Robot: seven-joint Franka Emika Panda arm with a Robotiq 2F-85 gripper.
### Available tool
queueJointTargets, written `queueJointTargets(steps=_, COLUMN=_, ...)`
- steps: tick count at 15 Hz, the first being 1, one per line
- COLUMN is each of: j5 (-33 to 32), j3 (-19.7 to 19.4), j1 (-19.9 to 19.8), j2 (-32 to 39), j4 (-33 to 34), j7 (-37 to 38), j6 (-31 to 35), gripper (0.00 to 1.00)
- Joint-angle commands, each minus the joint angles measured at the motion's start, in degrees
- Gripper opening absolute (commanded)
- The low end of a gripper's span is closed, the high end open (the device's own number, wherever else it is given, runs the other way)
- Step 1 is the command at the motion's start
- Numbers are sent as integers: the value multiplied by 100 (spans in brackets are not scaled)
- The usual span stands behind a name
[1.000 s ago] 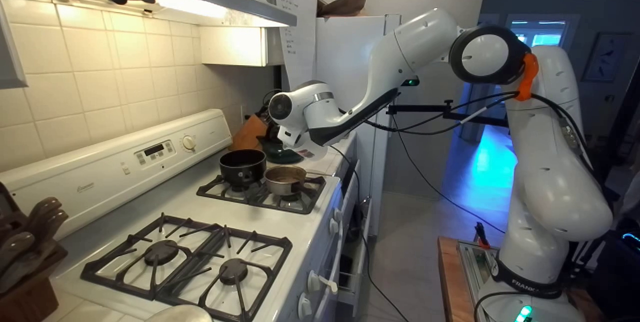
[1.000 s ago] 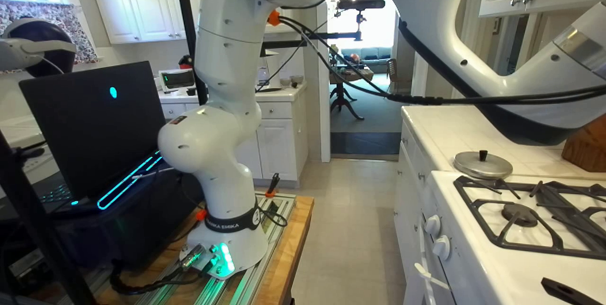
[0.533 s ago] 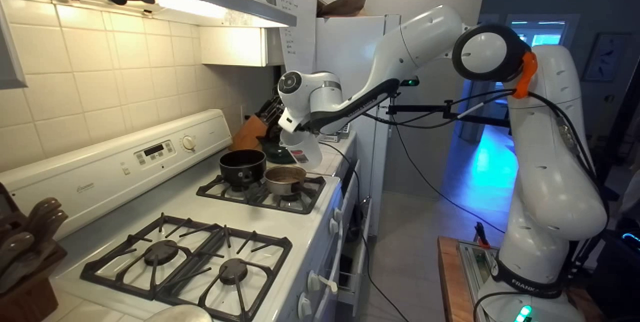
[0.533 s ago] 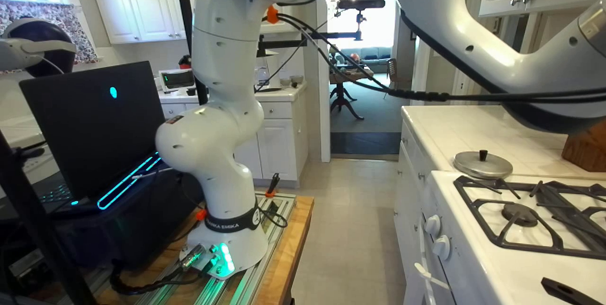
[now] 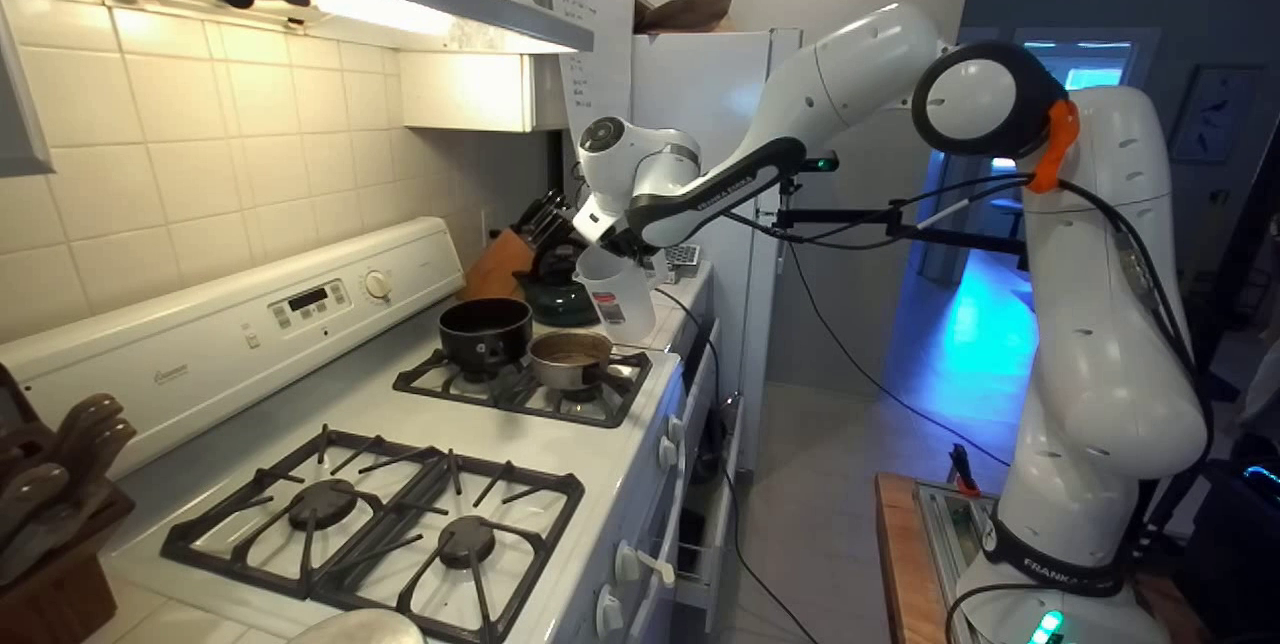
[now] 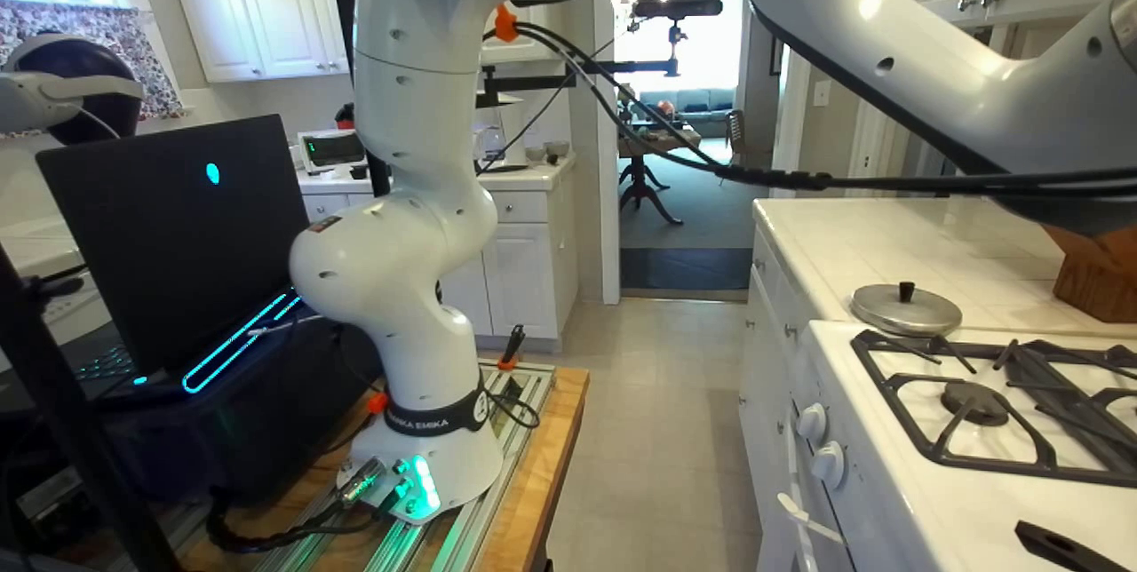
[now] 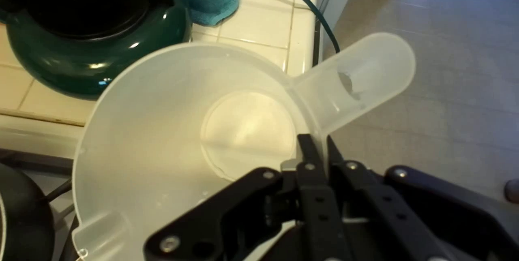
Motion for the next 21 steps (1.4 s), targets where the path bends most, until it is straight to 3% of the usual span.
queueJointTargets(steps=1, j5=426, j3=-156, j1=-123, j2=-189, j4=-54, j7=-114, j6=148, gripper=1)
queueJointTargets(steps=12, j5=1575, j3=-429, j1=-388, j2=-97, j4=-30, j7=-56, j6=880, gripper=1)
queueJointTargets(steps=21, j5=2323, j3=-665, j1=-517, j2=-69, j4=-17, j7=7, j6=911, gripper=1)
